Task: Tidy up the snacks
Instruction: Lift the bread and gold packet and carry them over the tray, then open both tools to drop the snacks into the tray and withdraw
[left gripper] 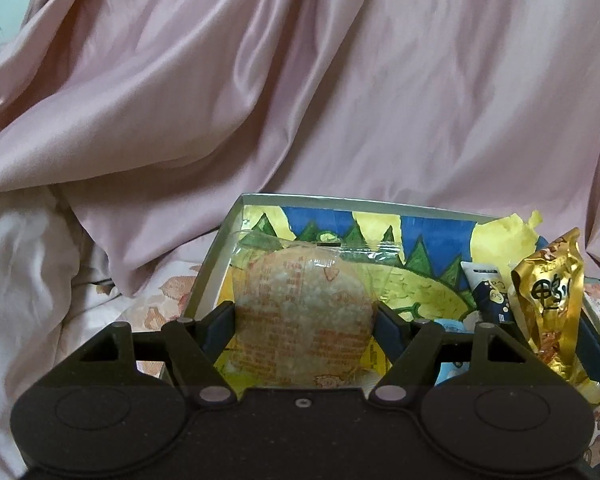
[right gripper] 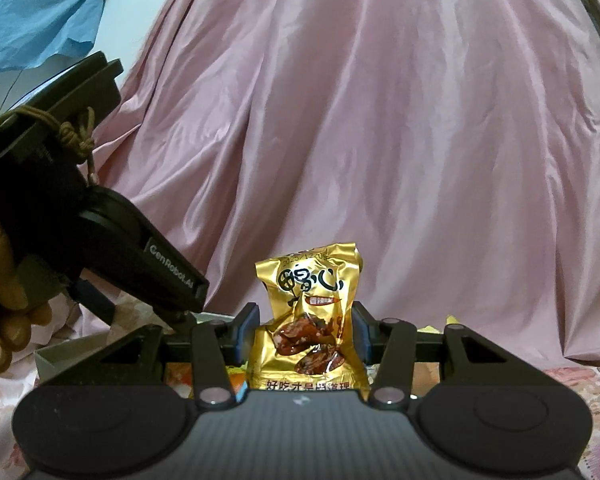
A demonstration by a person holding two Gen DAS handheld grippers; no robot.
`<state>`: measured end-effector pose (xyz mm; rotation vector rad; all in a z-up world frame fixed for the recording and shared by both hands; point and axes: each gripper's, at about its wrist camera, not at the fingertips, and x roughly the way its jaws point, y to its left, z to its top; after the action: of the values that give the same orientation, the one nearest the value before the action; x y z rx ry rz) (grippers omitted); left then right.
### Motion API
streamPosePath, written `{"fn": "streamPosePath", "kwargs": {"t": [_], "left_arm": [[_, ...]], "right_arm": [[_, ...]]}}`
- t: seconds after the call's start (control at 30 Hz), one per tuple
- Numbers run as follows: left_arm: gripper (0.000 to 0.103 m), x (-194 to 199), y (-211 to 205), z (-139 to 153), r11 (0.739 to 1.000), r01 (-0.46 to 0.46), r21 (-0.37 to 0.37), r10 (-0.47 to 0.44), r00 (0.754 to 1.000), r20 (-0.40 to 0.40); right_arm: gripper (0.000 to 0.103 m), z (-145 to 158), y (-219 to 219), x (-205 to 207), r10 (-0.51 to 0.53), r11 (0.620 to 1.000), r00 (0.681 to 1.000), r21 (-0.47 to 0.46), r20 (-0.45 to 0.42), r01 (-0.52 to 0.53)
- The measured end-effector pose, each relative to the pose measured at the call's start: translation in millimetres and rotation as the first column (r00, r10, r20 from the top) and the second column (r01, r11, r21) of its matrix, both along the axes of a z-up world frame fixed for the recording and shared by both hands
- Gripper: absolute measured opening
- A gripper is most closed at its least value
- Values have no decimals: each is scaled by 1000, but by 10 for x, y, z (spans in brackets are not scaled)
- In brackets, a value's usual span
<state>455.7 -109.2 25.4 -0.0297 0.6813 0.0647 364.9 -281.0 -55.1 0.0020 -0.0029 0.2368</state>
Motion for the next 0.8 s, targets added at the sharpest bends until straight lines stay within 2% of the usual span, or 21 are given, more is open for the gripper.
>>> {"fn": "streamPosePath", "kwargs": {"t": [0.4,0.57,0.67,0.8], "left_arm": [[76,48,29,-122,1000,-13,-6,13,1000,-22],[95,19,85,-165,999,-26,-33,26,1000,-5],[98,-17,135,-182,998,-36,-60,37,999,11],[102,-103,174,-148,995,-35,-90,40,998,52]], "right_arm": [[56,-49,56,114,11,1000,999,-17,-52,-12],[60,-75,88,183,10,1000,997,-26,-77,-12],[69,-96,89,173,14,999,997,-28,-77,-16],[77,-114,75,142,15,1000,997,-24,-72,-17]]}}
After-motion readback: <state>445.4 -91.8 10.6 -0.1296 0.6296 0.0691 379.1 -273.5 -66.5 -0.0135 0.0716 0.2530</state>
